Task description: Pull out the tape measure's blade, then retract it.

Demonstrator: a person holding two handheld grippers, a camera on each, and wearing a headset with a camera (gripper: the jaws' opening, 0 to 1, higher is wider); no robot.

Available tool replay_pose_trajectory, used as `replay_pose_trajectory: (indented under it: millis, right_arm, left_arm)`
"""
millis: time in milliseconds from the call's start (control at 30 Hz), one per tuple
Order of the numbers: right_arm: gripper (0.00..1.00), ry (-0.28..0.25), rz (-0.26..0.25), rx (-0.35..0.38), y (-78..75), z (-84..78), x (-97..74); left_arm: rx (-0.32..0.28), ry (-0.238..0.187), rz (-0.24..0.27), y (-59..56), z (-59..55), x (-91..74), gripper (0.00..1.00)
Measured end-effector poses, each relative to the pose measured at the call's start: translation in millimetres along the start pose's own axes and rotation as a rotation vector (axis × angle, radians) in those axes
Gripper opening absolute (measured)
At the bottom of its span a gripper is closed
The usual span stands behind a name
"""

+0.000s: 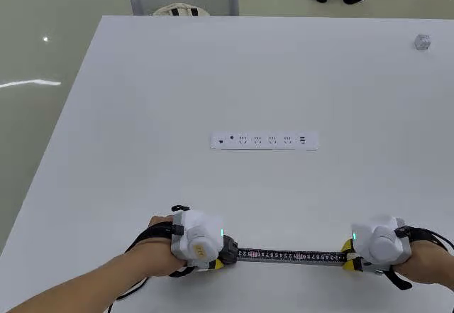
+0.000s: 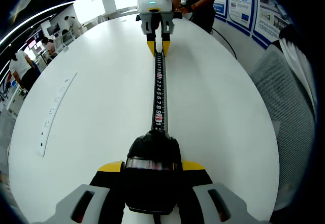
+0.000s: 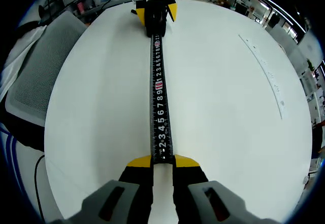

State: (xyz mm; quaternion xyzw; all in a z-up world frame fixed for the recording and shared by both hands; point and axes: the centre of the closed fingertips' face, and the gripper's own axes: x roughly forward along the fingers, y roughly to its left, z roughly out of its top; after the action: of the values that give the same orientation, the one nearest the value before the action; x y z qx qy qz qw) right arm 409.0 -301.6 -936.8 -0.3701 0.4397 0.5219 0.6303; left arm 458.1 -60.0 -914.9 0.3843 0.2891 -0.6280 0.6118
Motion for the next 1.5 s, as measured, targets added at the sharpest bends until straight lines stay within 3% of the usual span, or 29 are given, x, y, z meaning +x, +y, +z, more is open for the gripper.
replay_pose_trajectory:
  millis: [933,967,1267,1500]
  right_arm:
    - [0.15,0.042,-0.006,-0.011,-0.5,-0.1,1.0]
    - [0.15,0.043,-0.007,-0.008,-0.5,0.3,0.9]
    - [0.16,0.058,-0.023,-0.001,-1.4,-1.0,1.9]
    - [0.16,0.068,-0.033,-0.004,-1.6,-1.0,1.3]
  left_arm:
    - [0.001,0.007,0.005,0.2,1.0,0.4,0.37]
    - [0.02,0.015,0.016,0.9,-1.4,1.3,0.38]
    - [0.014,-0.009,0.041,1.8,-1.2,1.2,0.38]
    - [-0.033,-0.034,0.061,3.4,0.3,-2.8,0.39]
